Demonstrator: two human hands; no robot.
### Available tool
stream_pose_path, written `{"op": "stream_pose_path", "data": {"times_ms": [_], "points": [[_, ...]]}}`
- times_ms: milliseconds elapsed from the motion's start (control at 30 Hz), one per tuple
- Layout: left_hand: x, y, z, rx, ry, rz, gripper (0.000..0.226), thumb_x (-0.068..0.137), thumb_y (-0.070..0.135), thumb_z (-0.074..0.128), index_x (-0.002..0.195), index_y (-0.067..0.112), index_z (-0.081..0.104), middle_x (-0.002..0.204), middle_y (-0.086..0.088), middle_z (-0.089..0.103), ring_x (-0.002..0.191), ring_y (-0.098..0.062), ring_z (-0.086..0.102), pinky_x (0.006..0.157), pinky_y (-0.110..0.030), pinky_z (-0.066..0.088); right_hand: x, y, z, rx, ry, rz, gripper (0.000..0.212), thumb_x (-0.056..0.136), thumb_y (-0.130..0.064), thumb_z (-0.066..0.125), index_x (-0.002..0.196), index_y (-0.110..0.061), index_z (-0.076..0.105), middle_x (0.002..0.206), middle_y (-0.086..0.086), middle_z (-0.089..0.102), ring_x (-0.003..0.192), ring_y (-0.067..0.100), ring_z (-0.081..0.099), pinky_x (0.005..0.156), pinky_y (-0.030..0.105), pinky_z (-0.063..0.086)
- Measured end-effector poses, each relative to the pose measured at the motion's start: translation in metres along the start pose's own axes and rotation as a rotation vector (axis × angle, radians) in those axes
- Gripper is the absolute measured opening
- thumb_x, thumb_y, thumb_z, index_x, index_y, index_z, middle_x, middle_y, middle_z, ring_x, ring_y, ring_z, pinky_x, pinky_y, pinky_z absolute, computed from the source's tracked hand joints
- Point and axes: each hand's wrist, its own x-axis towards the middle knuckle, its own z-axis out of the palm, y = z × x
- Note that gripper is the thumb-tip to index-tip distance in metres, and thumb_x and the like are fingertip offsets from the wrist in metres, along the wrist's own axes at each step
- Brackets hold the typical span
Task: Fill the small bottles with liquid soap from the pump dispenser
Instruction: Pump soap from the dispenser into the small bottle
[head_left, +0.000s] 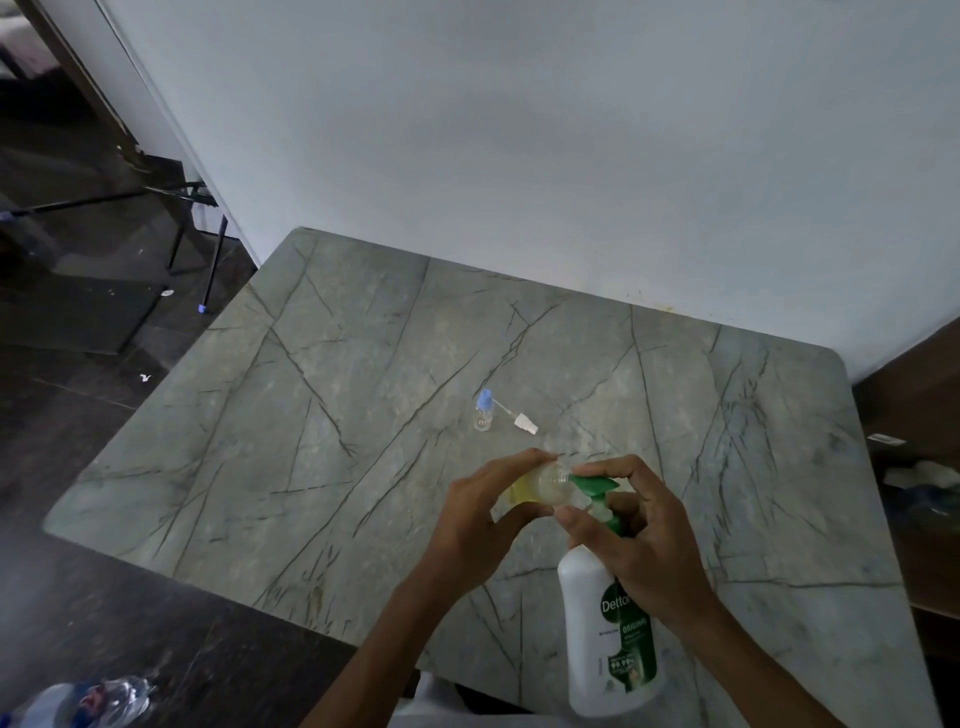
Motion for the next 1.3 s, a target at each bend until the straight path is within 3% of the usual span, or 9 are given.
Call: {"op": "stream_pose_path", "data": {"times_ms": [233, 433, 567, 833, 967, 1133, 1300], "points": [[0.0000, 0.0014, 0.0020, -0.008, -0.006, 0.009, 0.045, 0.088, 0.038, 0.064, 0.129, 0.021, 0.057, 0.123, 0.009, 0.065, 0.110, -0.001, 0.061, 0.089, -0.019, 0.051, 0.0009, 0.0029, 0.0015, -0.047, 0.045, -0.010, 0.031, 0.071, -0.045, 0.076, 0.093, -0.029, 0.060, 0.071, 0.005, 0.073, 0.056, 0.023, 0.070, 0.048, 0.048, 0.055], [-0.0002, 0.0016, 0.0030, -0.011, -0.016, 0.005, 0.046, 0.089, 0.043, 0.061, 0.128, 0.020, 0.058, 0.122, 0.010, 0.064, 0.109, 0.001, 0.061, 0.090, -0.015, 0.048, 0.0034, 0.0018, 0.0008, -0.022, 0.038, 0.034, 0.033, 0.072, -0.041, 0.080, 0.092, -0.023, 0.060, 0.072, 0.006, 0.073, 0.058, 0.022, 0.070, 0.051, 0.044, 0.057], [-0.0006, 0.0001, 0.0011, -0.016, -0.008, -0.005, 0.046, 0.088, 0.042, 0.061, 0.128, 0.020, 0.058, 0.121, 0.009, 0.065, 0.107, 0.000, 0.062, 0.088, -0.020, 0.052, 0.0033, 0.0027, -0.0009, -0.019, -0.022, 0.017, 0.037, 0.071, -0.044, 0.076, 0.101, -0.030, 0.059, 0.079, 0.001, 0.074, 0.062, 0.020, 0.071, 0.051, 0.028, 0.054], [-0.0033, -0.0028, 0.0031, -0.026, 0.004, 0.008, 0.044, 0.087, 0.030, 0.067, 0.129, 0.017, 0.058, 0.121, 0.005, 0.066, 0.109, -0.004, 0.063, 0.087, -0.026, 0.054, 0.0004, 0.0046, 0.0019, -0.005, -0.009, -0.022, 0.035, 0.073, -0.039, 0.077, 0.102, -0.028, 0.061, 0.084, -0.002, 0.074, 0.066, 0.019, 0.073, 0.052, 0.023, 0.053], [-0.0027, -0.0013, 0.0025, -0.018, -0.001, 0.022, 0.044, 0.089, 0.036, 0.065, 0.129, 0.020, 0.057, 0.122, 0.007, 0.065, 0.110, -0.003, 0.062, 0.088, -0.026, 0.054, 0.0004, 0.0040, 0.0025, -0.043, 0.050, -0.020, 0.036, 0.069, -0.040, 0.081, 0.095, -0.022, 0.063, 0.074, 0.000, 0.075, 0.060, 0.018, 0.072, 0.049, 0.032, 0.055], [-0.0031, 0.0017, 0.0030, -0.018, -0.001, 0.032, 0.045, 0.091, 0.044, 0.060, 0.130, 0.023, 0.055, 0.123, 0.007, 0.065, 0.109, -0.003, 0.062, 0.087, -0.023, 0.053, 0.0009, 0.0038, 0.0043, -0.029, 0.082, -0.011, 0.031, 0.069, -0.045, 0.078, 0.089, -0.027, 0.062, 0.070, 0.003, 0.073, 0.059, 0.021, 0.071, 0.050, 0.042, 0.057], [-0.0024, -0.0031, 0.0011, -0.017, 0.011, -0.005, 0.045, 0.089, 0.043, 0.061, 0.131, 0.028, 0.054, 0.123, 0.010, 0.065, 0.107, -0.002, 0.063, 0.083, -0.031, 0.056, 0.0006, 0.0026, 0.0045, -0.054, 0.016, -0.048, 0.040, 0.070, -0.045, 0.076, 0.102, -0.026, 0.061, 0.083, -0.005, 0.074, 0.065, 0.011, 0.071, 0.052, 0.019, 0.052]]}}
